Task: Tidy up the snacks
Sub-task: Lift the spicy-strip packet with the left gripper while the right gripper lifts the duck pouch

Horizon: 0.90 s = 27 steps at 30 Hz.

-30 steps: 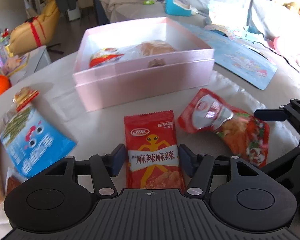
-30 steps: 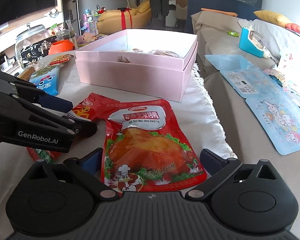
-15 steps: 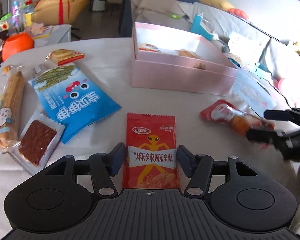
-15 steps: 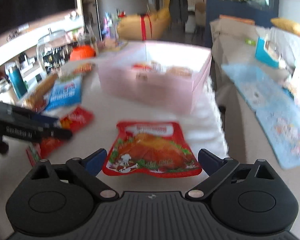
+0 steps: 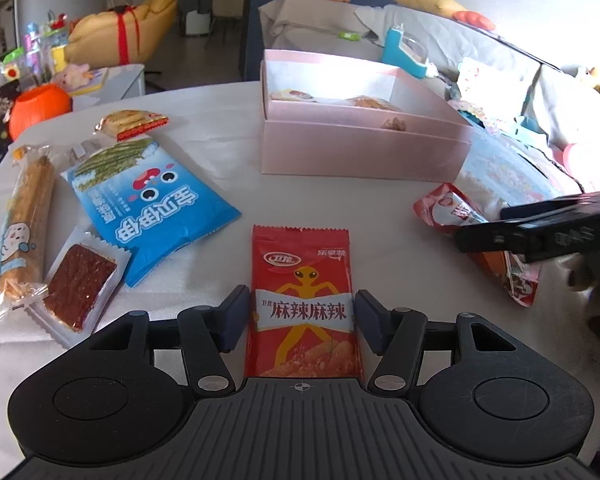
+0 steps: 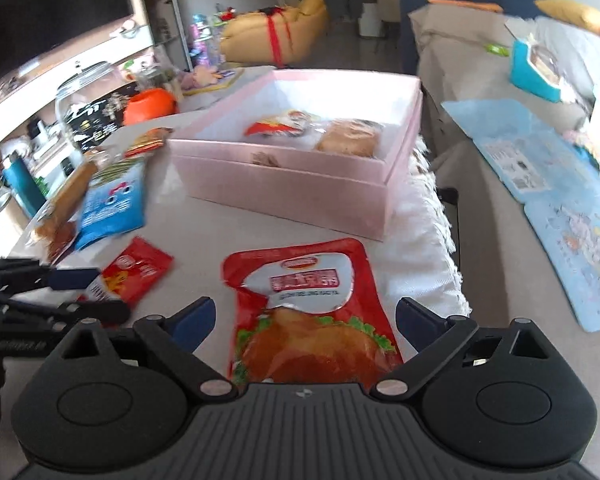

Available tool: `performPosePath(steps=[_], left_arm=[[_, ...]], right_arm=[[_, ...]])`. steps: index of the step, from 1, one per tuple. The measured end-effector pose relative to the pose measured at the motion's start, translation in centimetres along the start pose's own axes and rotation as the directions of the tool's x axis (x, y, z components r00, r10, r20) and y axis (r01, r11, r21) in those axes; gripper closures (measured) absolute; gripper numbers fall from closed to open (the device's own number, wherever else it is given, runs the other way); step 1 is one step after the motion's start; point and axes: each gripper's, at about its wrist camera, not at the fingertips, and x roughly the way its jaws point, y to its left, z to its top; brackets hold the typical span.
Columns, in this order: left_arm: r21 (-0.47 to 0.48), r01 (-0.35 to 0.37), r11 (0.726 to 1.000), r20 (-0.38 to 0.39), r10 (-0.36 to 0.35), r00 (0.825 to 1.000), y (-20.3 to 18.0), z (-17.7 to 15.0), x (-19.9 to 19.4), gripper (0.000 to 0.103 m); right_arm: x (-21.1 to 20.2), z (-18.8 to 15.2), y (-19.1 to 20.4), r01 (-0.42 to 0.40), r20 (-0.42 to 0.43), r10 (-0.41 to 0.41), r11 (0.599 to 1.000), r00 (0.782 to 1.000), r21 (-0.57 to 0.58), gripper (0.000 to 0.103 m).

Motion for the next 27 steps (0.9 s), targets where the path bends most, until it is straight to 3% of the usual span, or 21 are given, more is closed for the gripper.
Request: performPosePath(steps=[3, 9, 13, 18, 20, 23, 27], left_arm=[[0.002, 0.0, 1.0, 0.004, 0.0, 1.0, 0.1, 0.0, 0.0, 0.04], [0.025, -0.014, 1.0, 0.012, 0.013, 1.0, -0.2, -0.2, 0.0, 0.04], [0.025, -0.013, 1.0, 0.012, 0.013, 1.0, -0.2, -0.3, 0.0, 0.04], [0.028, -0.019, 0.999, 0.016, 0.018, 1.0, -0.4, -0.4, 0.0, 0.04], [0.031, -0.023, 0.999, 0.019, 0.023, 1.0, -0.5, -0.4, -0.1, 0.04], [0.036, -0.027, 0.999, 0.02, 0.026, 0.999, -0.6, -0.4, -0.1, 0.04], [0.04, -0.028, 0.999, 0.022, 0.028, 0.999, -0.6, -0.5, -0.1, 0.039]], right_arm=[[1.4, 0.2, -0.1, 0.014, -0.001, -0.014, 0.999, 1.0, 0.029, 0.004], [2.5, -0.6, 2.5, 0.119, 0.028, -0.117, 0.989, 0.993, -0.093, 0.002], [1.6, -0.5, 1.7, 0.063, 0.018, -0.062, 0.996, 0.998, -0.056, 0.004], [-0.8, -0.9, 2.2, -0.134, -0.004, 0.134, 0.99, 0.991, -0.049, 0.005], [-1.3, -0.9, 2.8, -0.087, 0.016, 0.088, 0.995, 0.996, -0.057, 0.005], [-0.7, -0.3, 2.7, -0.007, 0.008, 0.006, 0.999, 1.0, 0.044, 0.005], [0.4, 0.0, 2.4, -0.014, -0.014, 0.018, 0.977, 1.0, 0.215, 0.005]])
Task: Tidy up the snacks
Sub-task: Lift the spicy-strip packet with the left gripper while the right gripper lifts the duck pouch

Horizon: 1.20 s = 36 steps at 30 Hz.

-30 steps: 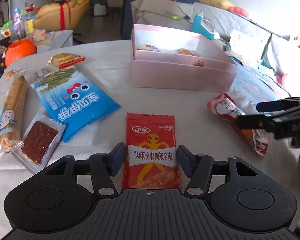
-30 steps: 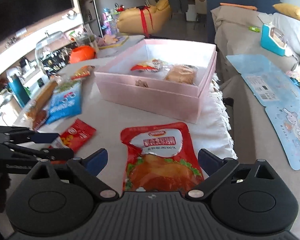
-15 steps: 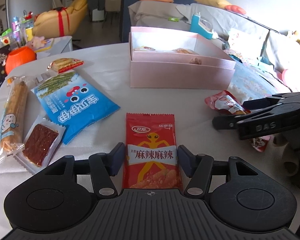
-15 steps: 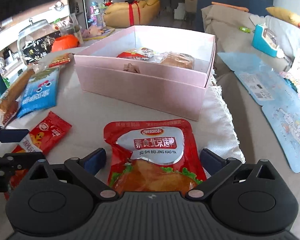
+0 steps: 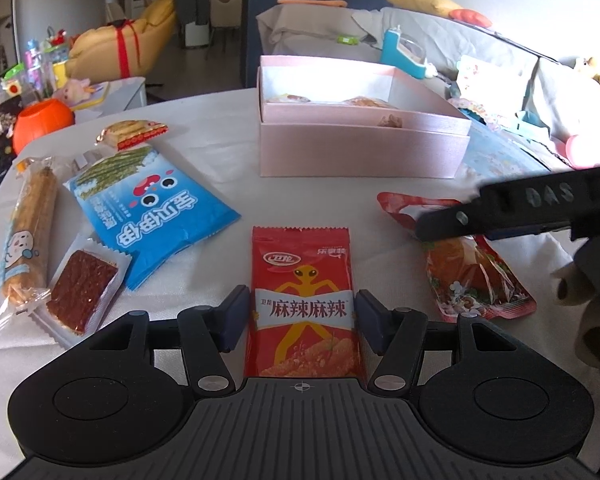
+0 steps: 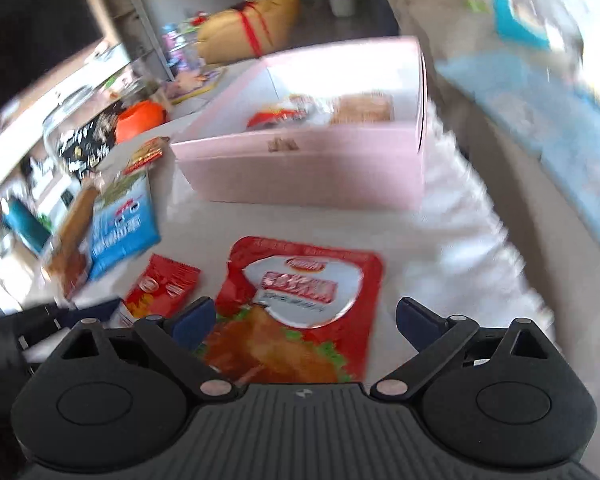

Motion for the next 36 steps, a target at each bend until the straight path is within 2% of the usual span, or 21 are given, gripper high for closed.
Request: performPosePath(steps=[2, 4, 9, 11, 17, 21, 28, 31, 36], left_arm=[[0.001, 0.0, 1.0, 0.002, 0.0, 1.0, 0.0, 0.0, 0.0, 0.039], [0.002, 0.0, 1.0, 0.004, 0.0, 1.0, 0.0, -0.1, 0.0, 0.039], [0.009, 0.006, 1.0, 0.008, -0.006, 1.0, 0.1, -0.1, 0.0, 0.039], [0.008, 0.01, 1.0, 0.008, -0.01, 1.0, 0.2, -0.1, 0.0, 0.039], [0.013, 0.012, 1.0, 0.012, -0.012, 1.0, 0.2, -0.2, -0.1, 0.039], [0.013, 0.011, 1.0, 0.011, -0.011, 1.0, 0.2, -0.2, -0.1, 0.039], [-0.003, 0.016, 1.0, 0.007, -0.015, 1.0, 0.3, -0.2, -0.1, 0.04], [-0.024, 0.019, 1.0, -0.018, -0.019, 1.0, 0.5, 0.1, -0.2, 0.04], [0.045, 0.001, 0.999, -0.067, 0.002, 0.998, -0.6, -0.1, -0.7, 0.039]], right_arm=[[0.4, 0.1, 0.4, 0.024, 0.003, -0.024, 0.999, 1.0, 0.025, 0.004], [1.0, 0.1, 1.2, 0.071, 0.018, -0.071, 0.997, 0.997, 0.0, 0.004], [2.2, -1.2, 3.3, 0.175, 0.06, -0.167, 0.967, 0.984, -0.185, 0.004], [2.1, -1.4, 3.4, 0.179, 0.07, -0.168, 0.959, 0.983, -0.219, 0.005], [0.4, -1.0, 1.7, 0.117, 0.062, -0.105, 0.964, 0.993, -0.238, 0.023], [-0.8, -1.0, 1.2, 0.135, 0.086, -0.115, 0.954, 0.99, -0.268, 0.033], [-2.4, -1.4, 1.4, 0.152, 0.141, -0.111, 0.933, 0.984, -0.326, 0.035], [-2.8, -1.6, 1.7, 0.152, 0.154, -0.104, 0.928, 0.983, -0.341, 0.036], [-4.2, -1.6, 1.9, 0.159, 0.194, -0.096, 0.925, 0.976, -0.344, 0.036]])
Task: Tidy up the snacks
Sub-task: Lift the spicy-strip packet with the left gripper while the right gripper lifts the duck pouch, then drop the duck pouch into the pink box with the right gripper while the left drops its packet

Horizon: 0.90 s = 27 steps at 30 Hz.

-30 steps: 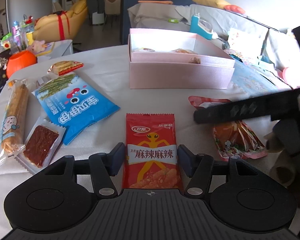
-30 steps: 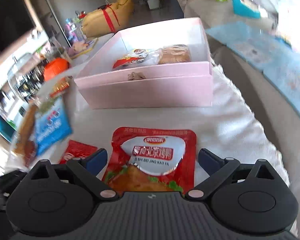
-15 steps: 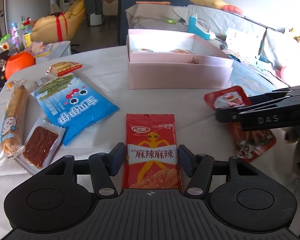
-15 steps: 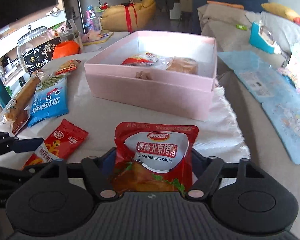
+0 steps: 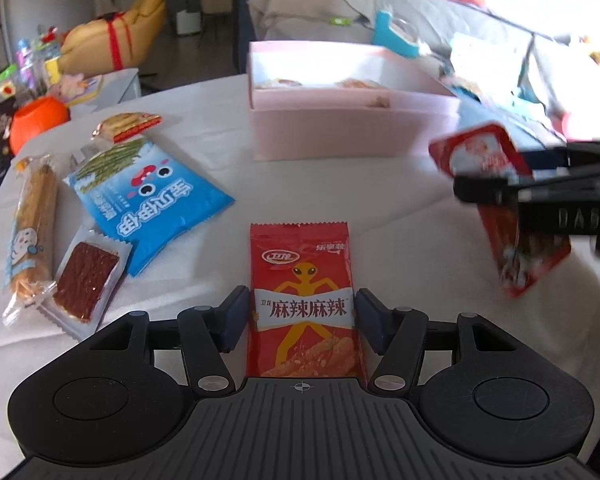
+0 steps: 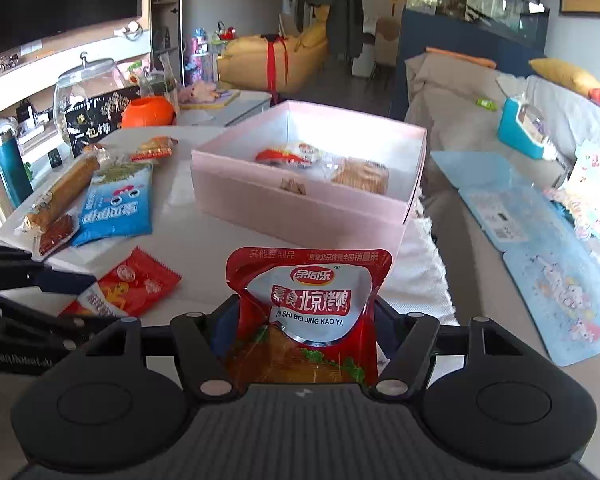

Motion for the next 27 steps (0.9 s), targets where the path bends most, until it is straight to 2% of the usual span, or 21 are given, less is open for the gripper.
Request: performPosePath(steps=[4, 6, 10, 12, 15, 18, 20, 22, 23, 24, 25, 26, 27], left_arm=[[-0.064, 0.018, 0.998, -0.017, -0.019, 1.0, 0.6, 0.1, -0.7, 0.048], [-0.087, 0.044, 0.995, -0.003, -0.045, 0.999, 0.8, 0.3, -1.4, 0.049], [-0.087, 0.057, 0.995, 0.067, -0.052, 0.996, 0.5, 1.8, -2.9, 0.049], [-0.08, 0.084, 0.993, 0.132, -0.073, 0.989, 0.6, 3.5, -4.1, 0.049], [-0.062, 0.115, 0.991, 0.256, -0.096, 0.962, 0.8, 7.4, -6.0, 0.049], [-0.038, 0.158, 0.987, 0.371, -0.133, 0.919, 1.2, 12.4, -7.3, 0.048], [-0.037, 0.205, 0.978, 0.411, -0.172, 0.895, 1.7, 15.7, -6.9, 0.046], [-0.036, 0.229, 0.973, 0.424, -0.193, 0.885, 2.0, 18.2, -5.6, 0.042], [-0.033, 0.234, 0.972, 0.413, -0.2, 0.888, 2.2, 19.2, -4.1, 0.041], [-0.038, 0.233, 0.972, 0.383, -0.201, 0.901, 2.3, 19.8, -2.4, 0.04], [-0.052, 0.231, 0.972, 0.331, -0.201, 0.922, 2.4, 20.1, -0.2, 0.041], [-0.068, 0.237, 0.969, 0.269, -0.211, 0.94, 2.6, 20.1, 2.2, 0.042], [-0.088, 0.247, 0.965, 0.223, -0.223, 0.949, 3.0, 19.9, 4.3, 0.047]], right_arm=[[-1.0, 0.1, -0.5, 0.016, 0.025, -0.016, 1.0, 1.0, 0.011, 0.036], [-1.4, 0.0, -0.7, 0.019, 0.035, -0.02, 1.0, 0.999, 0.017, 0.036], [-2.3, 0.0, -1.3, 0.021, 0.063, -0.023, 0.999, 0.998, 0.024, 0.036], [-2.9, 0.6, -1.7, 0.014, 0.084, -0.017, 0.999, 0.996, 0.035, 0.036], [-4.4, 3.0, -2.8, -0.009, 0.152, 0.0, 0.998, 0.988, 0.056, 0.036], [-6.3, 7.4, -3.7, -0.001, 0.259, -0.01, 0.999, 0.966, 0.041, 0.036], [-6.8, 11.1, -4.5, -0.011, 0.314, 0.0, 0.999, 0.949, 0.035, 0.036], [-6.0, 15.2, -5.3, -0.026, 0.329, 0.005, 0.998, 0.944, 0.057, 0.035], [-5.1, 17.2, -5.7, -0.033, 0.323, 0.008, 0.997, 0.946, 0.071, 0.035], [-4.0, 18.7, -5.9, -0.041, 0.311, 0.014, 0.996, 0.95, 0.081, 0.035], [-2.7, 19.8, -6.2, -0.051, 0.294, 0.023, 0.995, 0.955, 0.089, 0.033], [-0.9, 20.8, -6.4, -0.073, 0.263, 0.044, 0.992, 0.964, 0.099, 0.024], [0.7, 21.3, -6.6, -0.098, 0.227, 0.072, 0.99, 0.971, 0.105, 0.019]])
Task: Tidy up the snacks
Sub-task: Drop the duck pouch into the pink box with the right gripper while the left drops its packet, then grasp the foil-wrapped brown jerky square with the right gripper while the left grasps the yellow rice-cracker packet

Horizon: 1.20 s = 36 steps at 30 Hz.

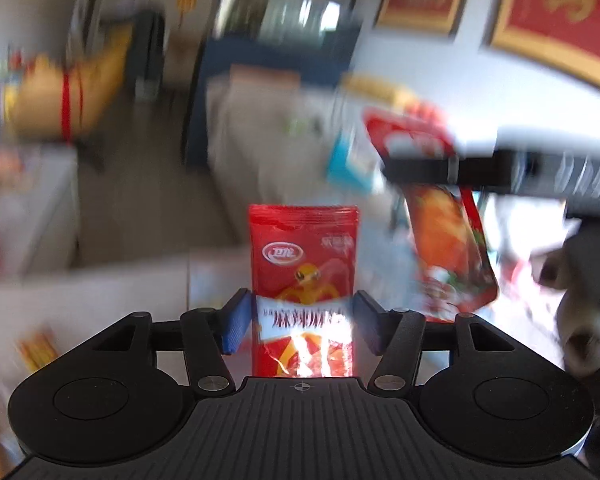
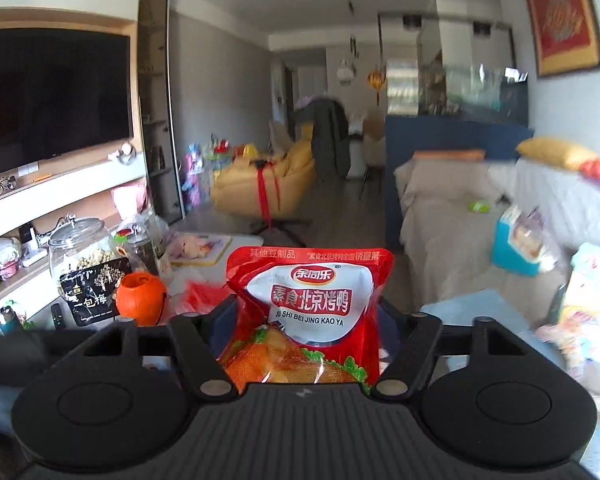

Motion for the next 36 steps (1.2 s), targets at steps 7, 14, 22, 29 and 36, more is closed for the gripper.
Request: performPosePath(steps=[7, 14, 22, 29, 36], left_arm=[[-0.164, -0.028, 0.986, 0.089, 0.043, 0.995, 6.8, -2.8, -3.5, 0.049], [-0.331, -0.357, 0.873, 0.148, 0.422, 0.895, 15.7, -3.7, -11.1, 0.049], [-0.389, -0.502, 0.772, -0.085, 0.513, 0.854, 25.0, -4.7, -9.3, 0.049], [-0.329, -0.501, 0.801, -0.129, 0.487, 0.864, 25.6, -5.8, -5.8, 0.077], [-0.37, -0.242, 0.897, -0.037, 0.247, 0.968, 20.8, -9.6, -10.5, 0.083]], right_arm=[[5.4, -3.8, -0.8, 0.099, -0.142, -0.098, 0.995, 0.985, -0.005, 0.021], [4.4, -5.5, 2.2, 0.051, -0.186, -0.058, 0.998, 0.981, -0.04, 0.021], [3.8, -9.2, 10.1, -0.162, -0.278, 0.135, 0.984, 0.951, -0.074, 0.021], [4.9, -11.9, 15.7, -0.232, -0.362, 0.163, 0.96, 0.918, -0.156, 0.021], [5.5, -14.4, 16.6, -0.258, -0.407, 0.171, 0.951, 0.897, -0.169, 0.021]])
